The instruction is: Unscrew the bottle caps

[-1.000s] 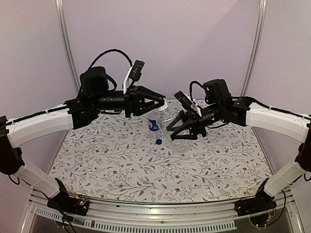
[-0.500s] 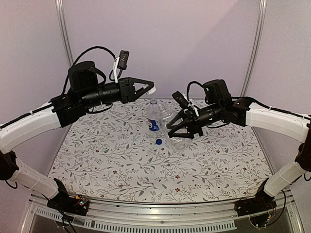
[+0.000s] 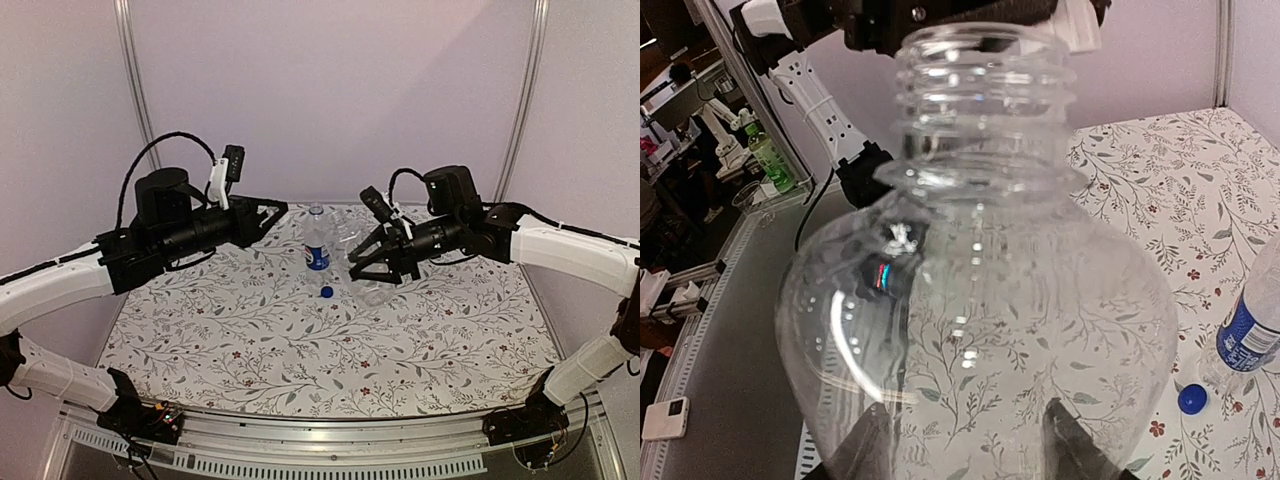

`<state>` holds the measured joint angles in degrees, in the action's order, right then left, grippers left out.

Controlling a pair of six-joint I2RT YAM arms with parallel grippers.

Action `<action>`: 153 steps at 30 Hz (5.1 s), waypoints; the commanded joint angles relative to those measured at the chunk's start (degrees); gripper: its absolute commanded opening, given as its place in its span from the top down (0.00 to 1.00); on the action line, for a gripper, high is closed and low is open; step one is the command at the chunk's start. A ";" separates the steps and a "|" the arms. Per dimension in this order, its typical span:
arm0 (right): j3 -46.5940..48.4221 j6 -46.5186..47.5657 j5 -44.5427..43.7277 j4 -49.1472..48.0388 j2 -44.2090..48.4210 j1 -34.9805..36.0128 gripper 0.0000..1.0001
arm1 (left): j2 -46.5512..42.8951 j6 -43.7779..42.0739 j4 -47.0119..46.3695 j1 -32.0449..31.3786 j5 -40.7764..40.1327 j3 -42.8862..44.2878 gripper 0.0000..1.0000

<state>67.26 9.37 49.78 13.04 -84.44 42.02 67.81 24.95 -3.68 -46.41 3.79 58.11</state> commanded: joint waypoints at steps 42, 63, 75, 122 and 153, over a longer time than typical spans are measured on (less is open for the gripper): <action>-2.78 -2.16 -0.13 -4.84 4.20 -0.89 0.50 | 33.58 -5.00 -23.51 3.43 -17.56 -21.92 0.87; -4.17 -2.20 -0.60 -5.35 3.28 -0.89 0.50 | 21.90 -4.38 -18.50 3.32 -16.72 -22.58 0.22; -3.99 -2.22 -0.28 -5.04 1.21 -0.59 0.50 | -1.60 -4.41 -15.65 3.25 8.38 -19.65 0.15; 0.85 -1.46 1.73 -4.25 -4.33 5.00 0.46 | 12.08 2.24 -15.71 -0.20 35.71 -1.33 0.62; -1.24 -4.09 -13.75 -5.74 -0.39 5.00 0.01 | 5.72 6.02 -10.47 -0.78 18.81 -3.68 1.00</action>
<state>66.89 6.37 41.80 9.78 -87.66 46.83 75.35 28.38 -17.43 -46.02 30.37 54.46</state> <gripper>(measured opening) 0.989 0.281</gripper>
